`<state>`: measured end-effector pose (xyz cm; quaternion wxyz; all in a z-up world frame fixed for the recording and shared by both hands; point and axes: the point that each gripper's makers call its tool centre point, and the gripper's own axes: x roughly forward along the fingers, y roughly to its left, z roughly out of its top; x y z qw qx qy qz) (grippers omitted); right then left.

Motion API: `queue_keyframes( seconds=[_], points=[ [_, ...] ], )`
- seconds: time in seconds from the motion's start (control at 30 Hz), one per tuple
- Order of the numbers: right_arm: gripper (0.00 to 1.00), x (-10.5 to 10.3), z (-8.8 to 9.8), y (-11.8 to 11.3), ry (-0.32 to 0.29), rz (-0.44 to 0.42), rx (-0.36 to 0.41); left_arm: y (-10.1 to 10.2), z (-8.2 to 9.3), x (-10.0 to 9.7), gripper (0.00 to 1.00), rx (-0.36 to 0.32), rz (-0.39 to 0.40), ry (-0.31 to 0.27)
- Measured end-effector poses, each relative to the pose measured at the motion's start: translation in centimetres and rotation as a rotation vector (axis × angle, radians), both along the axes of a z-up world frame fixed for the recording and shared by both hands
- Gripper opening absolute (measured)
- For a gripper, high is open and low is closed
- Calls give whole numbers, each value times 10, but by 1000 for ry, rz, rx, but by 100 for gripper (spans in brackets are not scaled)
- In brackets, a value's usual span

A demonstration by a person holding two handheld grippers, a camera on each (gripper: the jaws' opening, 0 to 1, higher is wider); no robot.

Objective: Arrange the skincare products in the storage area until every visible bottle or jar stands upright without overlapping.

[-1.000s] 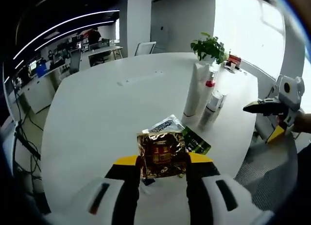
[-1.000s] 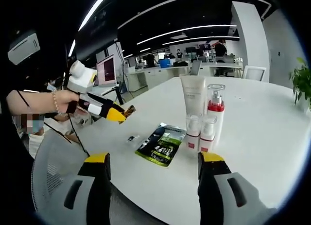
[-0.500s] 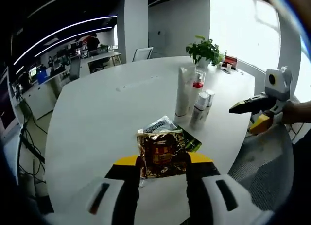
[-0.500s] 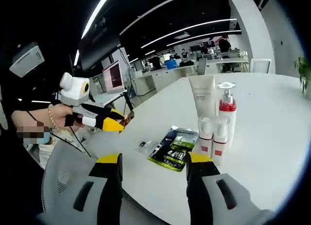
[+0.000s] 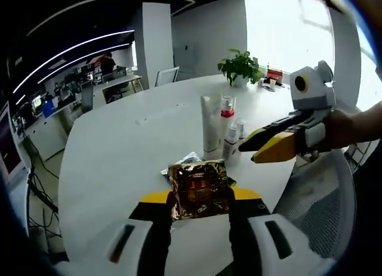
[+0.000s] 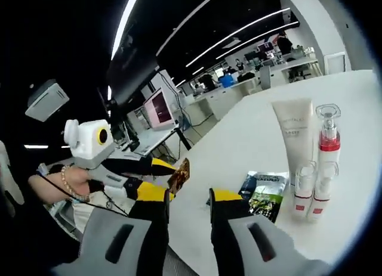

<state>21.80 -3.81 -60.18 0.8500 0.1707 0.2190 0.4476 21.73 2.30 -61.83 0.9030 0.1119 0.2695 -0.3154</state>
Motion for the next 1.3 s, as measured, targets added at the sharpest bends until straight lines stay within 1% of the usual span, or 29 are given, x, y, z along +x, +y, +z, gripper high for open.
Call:
queue_keyframes(
  seconds=[0.03,0.07,0.1,0.17,0.2,0.3,0.33,0.37,0.43,0.5,0.53,0.6,0.67,0.77,0.87,1.07,1.13,1.2,1.23,1.27,1.3],
  points=[
    [21,1,0,1,13,-2,6,0,0,0,41,-1,-1,0],
    [18,1,-2,5,42,1,20,-2,1,0,41,-4,-6,-2],
    [15,2,-2,6,49,4,25,-2,1,0,41,-4,-8,-3],
    [12,4,-4,8,60,4,22,-5,2,0,41,5,-16,-10],
    [12,5,-3,9,58,3,23,-4,2,1,41,-1,-15,-9],
    [14,8,-7,11,93,11,33,-4,2,2,41,-3,-16,-9],
    [14,9,-9,12,96,11,28,-4,2,3,41,1,-17,-11],
    [13,6,-8,13,97,11,24,-4,2,4,41,4,-18,-12],
    [12,6,-9,15,112,13,35,-4,1,5,41,11,-22,-15],
    [11,13,-11,15,119,9,44,-5,2,4,41,18,-27,-18],
    [11,14,-13,15,123,10,43,-5,2,5,41,19,-29,-19],
    [9,10,-14,19,133,17,45,-5,2,5,41,19,-32,-19],
    [4,9,-15,20,145,25,50,-7,1,6,41,23,-38,-20],
    [2,11,-14,21,172,26,76,-8,1,7,41,29,-38,-20],
    [1,9,-14,22,203,35,105,-6,-2,8,42,17,-31,-3],
    [1,11,-16,21,222,37,113,-7,-4,7,43,-20,-37,14],
    [1,11,-14,19,228,38,114,-6,-3,6,43,-56,-36,36],
    [1,12,-12,18,228,42,117,-4,-4,3,41,-97,-26,62],
    [1,13,-13,16,227,44,116,-3,-4,3,40,-100,-26,62],
    [1,14,-13,15,226,45,113,0,-3,2,39,-119,-22,65],
    [1,12,-11,15,221,49,110,0,-2,0,38,-158,-9,80]
  ],
)
